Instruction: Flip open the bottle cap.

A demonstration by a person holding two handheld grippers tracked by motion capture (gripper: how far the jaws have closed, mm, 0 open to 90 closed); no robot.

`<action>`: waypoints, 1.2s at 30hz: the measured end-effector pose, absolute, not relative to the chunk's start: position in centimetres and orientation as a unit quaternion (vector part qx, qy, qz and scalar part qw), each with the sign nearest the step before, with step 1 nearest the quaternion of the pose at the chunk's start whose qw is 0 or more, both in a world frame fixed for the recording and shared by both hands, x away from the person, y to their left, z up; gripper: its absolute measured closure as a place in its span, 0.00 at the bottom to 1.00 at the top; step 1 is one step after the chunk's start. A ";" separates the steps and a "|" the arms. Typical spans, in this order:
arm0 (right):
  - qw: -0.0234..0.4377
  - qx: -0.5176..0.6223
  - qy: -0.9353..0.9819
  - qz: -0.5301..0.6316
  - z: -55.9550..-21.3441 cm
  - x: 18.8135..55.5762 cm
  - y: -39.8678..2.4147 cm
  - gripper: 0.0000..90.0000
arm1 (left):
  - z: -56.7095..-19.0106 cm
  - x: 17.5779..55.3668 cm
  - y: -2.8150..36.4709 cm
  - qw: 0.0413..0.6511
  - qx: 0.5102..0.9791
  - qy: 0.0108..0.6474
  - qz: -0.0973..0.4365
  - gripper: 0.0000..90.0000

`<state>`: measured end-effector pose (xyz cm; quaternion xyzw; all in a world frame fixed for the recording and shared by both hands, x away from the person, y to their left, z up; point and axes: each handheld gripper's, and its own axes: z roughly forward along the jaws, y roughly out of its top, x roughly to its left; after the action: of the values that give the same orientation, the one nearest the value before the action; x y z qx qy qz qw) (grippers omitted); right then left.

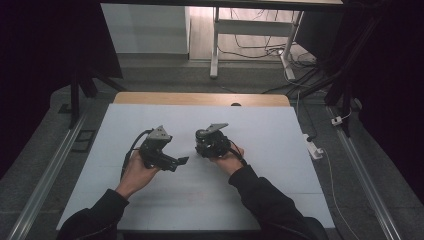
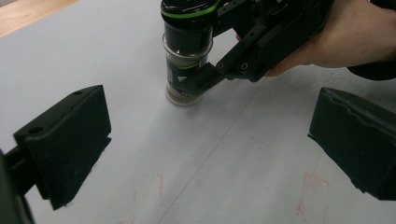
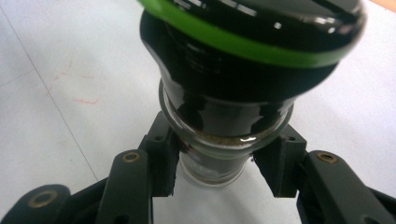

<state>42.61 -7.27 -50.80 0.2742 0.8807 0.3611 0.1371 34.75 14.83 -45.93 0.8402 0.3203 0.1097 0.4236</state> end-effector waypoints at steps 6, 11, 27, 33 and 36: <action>0.137 0.274 0.881 0.361 -50.8 42.6 -7.3 0.59 | -46.2 35.7 14.0 0.420 0.845 0.313 0.110 0.00; 0.136 0.273 0.881 0.361 -50.8 42.6 -7.3 0.59 | -46.3 36.6 13.3 0.423 0.846 0.307 0.105 0.00; 0.135 0.274 0.881 0.361 -50.8 42.6 -7.3 0.59 | -47.1 39.4 12.1 0.418 0.845 0.319 0.098 0.10; 0.135 0.274 0.881 0.361 -50.8 42.6 -7.3 0.59 | -46.7 39.4 12.5 0.429 0.845 0.307 0.087 0.44; 0.135 0.274 0.881 0.361 -50.8 42.6 -7.3 0.59 | -46.5 39.2 12.3 0.426 0.849 0.301 0.084 0.58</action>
<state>42.63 -7.31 -50.78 0.2739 0.8813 0.3606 0.1351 39.19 12.26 -46.48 0.8490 0.3010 0.0837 0.4262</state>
